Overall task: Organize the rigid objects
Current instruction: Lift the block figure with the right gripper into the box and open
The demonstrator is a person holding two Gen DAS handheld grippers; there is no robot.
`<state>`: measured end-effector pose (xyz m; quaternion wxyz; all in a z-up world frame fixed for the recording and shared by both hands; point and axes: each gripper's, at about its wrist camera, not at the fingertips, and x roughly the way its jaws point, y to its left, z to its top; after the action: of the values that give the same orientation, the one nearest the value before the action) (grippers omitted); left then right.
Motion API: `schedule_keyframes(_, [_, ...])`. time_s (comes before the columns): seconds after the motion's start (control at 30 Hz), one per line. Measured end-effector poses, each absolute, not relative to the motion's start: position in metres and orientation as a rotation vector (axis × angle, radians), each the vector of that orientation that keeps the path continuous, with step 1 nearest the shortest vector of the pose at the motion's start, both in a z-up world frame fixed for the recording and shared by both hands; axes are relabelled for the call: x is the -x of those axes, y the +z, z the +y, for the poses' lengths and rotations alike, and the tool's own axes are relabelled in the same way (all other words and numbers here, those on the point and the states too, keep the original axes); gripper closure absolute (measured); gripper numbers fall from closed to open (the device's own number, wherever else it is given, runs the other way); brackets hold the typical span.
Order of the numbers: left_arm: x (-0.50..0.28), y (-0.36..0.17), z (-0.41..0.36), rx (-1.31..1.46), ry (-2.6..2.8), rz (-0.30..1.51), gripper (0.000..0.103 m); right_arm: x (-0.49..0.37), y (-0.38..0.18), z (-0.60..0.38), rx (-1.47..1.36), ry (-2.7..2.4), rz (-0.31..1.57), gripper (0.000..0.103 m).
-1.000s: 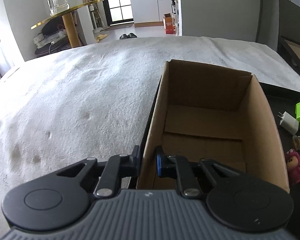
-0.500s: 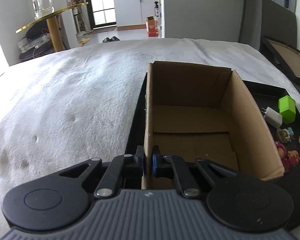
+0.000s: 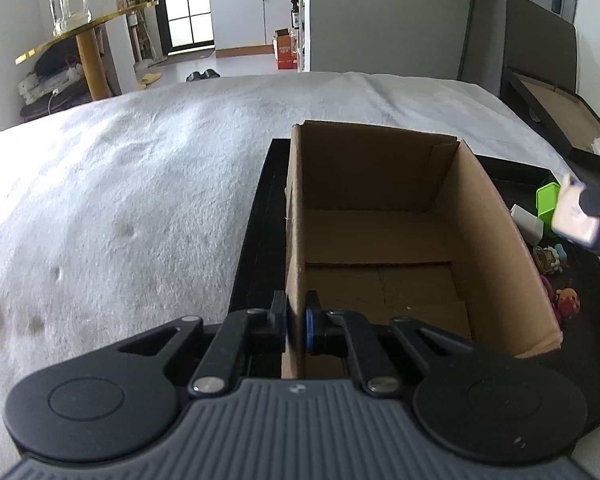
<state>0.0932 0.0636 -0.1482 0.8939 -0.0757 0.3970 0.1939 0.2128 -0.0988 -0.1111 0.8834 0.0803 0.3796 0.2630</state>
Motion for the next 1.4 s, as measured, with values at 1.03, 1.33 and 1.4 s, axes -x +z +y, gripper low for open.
schedule_keyframes(1.03, [-0.09, -0.153, 0.086, 0.216, 0.358, 0.813, 0.095, -0.19, -0.128, 0.014, 0.029, 0.742, 0.842, 0.059])
schedule_keyframes(1.33, [-0.092, -0.152, 0.083, 0.208, 0.367, 0.822, 0.095, -0.19, -0.126, 0.028, -0.014, 0.802, 0.807, 0.058])
schedule_keyframes(1.4, [-0.093, -0.153, 0.083, 0.21, 0.366, 0.831, 0.094, -0.188, -0.125, 0.025, -0.017, 0.796, 0.803, 0.056])
